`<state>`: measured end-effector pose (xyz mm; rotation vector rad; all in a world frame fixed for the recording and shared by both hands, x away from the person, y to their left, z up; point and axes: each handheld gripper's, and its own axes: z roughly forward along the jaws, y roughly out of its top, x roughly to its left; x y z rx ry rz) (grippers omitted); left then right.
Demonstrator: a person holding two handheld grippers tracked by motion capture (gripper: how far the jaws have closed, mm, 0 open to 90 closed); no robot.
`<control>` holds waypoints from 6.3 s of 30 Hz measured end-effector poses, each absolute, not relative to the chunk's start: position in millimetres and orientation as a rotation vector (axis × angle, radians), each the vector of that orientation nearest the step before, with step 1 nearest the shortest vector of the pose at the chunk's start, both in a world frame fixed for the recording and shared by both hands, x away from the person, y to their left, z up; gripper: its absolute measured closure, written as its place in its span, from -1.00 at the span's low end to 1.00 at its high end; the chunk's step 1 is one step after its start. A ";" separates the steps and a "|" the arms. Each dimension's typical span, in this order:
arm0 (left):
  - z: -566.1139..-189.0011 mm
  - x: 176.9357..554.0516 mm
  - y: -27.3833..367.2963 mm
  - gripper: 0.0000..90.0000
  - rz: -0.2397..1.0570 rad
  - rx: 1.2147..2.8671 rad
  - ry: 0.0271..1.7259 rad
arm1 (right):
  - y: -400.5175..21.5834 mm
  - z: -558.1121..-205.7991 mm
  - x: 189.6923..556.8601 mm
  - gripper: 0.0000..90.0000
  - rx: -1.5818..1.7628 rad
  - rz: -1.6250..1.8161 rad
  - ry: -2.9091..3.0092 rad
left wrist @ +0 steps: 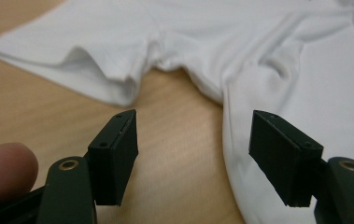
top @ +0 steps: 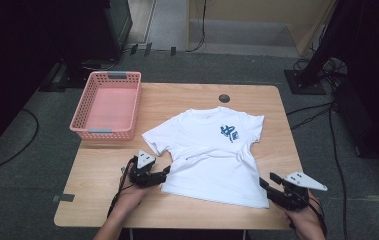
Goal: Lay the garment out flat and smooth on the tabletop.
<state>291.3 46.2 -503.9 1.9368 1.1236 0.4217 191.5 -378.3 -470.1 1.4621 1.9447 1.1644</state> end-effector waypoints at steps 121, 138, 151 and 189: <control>-520.7 277.7 58.9 -0.52 0.552 2.013 1.247 | -372.1 -516.1 432.4 0.44 1.921 0.808 1.564; -521.0 277.8 58.3 -0.52 0.552 2.009 1.245 | -290.8 -454.2 420.8 0.35 1.335 1.167 1.912; -521.0 277.6 58.1 -0.52 0.550 2.010 1.243 | -262.5 -489.5 421.0 0.67 1.355 0.912 2.142; -520.9 277.8 58.0 -0.52 0.550 2.012 1.242 | -379.8 -502.1 421.2 0.64 1.902 0.955 1.641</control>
